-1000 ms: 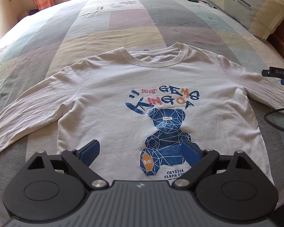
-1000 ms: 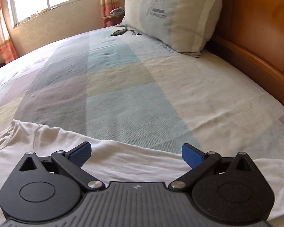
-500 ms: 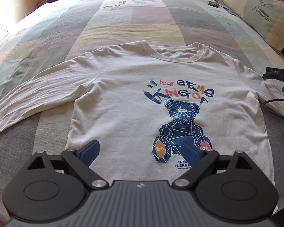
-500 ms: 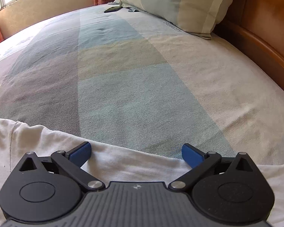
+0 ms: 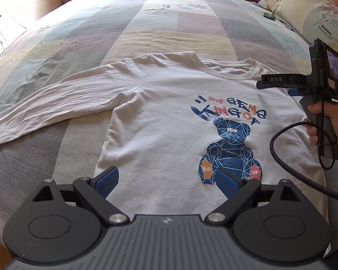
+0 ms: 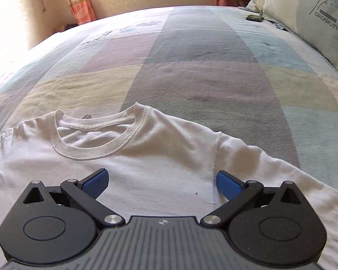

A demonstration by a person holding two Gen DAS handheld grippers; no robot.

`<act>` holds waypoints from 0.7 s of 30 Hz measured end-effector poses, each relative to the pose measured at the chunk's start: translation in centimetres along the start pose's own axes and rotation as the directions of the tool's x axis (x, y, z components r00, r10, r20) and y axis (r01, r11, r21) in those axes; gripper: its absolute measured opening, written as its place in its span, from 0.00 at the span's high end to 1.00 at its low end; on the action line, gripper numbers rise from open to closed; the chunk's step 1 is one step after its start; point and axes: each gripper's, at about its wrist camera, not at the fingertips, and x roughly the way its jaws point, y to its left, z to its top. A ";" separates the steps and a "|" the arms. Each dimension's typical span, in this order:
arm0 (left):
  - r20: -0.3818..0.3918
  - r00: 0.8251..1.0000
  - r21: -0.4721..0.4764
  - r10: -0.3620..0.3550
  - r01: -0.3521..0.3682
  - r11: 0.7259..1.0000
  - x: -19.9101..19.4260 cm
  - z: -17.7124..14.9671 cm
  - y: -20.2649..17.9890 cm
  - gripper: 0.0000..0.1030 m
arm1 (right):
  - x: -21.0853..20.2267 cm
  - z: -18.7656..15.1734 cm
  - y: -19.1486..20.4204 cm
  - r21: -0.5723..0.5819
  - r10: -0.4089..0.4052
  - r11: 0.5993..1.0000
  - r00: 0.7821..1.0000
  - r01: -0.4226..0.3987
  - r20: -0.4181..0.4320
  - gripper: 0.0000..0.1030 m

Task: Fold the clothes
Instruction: 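Smooth the fabric around the collar with the open right gripper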

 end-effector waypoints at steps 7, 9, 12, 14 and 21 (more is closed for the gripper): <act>-0.012 1.000 -0.032 0.020 -0.020 0.999 -0.1 -0.5 1.2 0.10 | 2.8 1.6 0.6 -0.066 -0.098 0.993 0.994 0.101 0.050 0.00; -0.011 1.000 -0.033 0.020 -0.021 0.999 0.0 -0.5 1.2 0.10 | 2.3 2.3 0.2 -0.037 -0.097 0.995 0.995 0.098 0.031 0.00; -0.004 1.000 -0.038 0.010 -0.010 0.999 -0.1 -0.5 1.3 0.10 | 0.9 2.4 0.9 -0.030 -0.056 0.998 0.997 0.058 0.052 0.00; 0.001 1.000 -0.041 0.001 -0.001 0.999 -0.2 -0.6 1.3 0.10 | 0.3 2.1 1.7 -0.052 -0.012 0.999 0.998 0.015 0.061 0.00; 0.019 0.999 -0.053 -0.031 0.032 0.998 -0.7 -0.8 1.5 0.10 | 3.5 1.1 3.8 -0.189 -0.034 0.981 0.998 0.043 0.048 0.00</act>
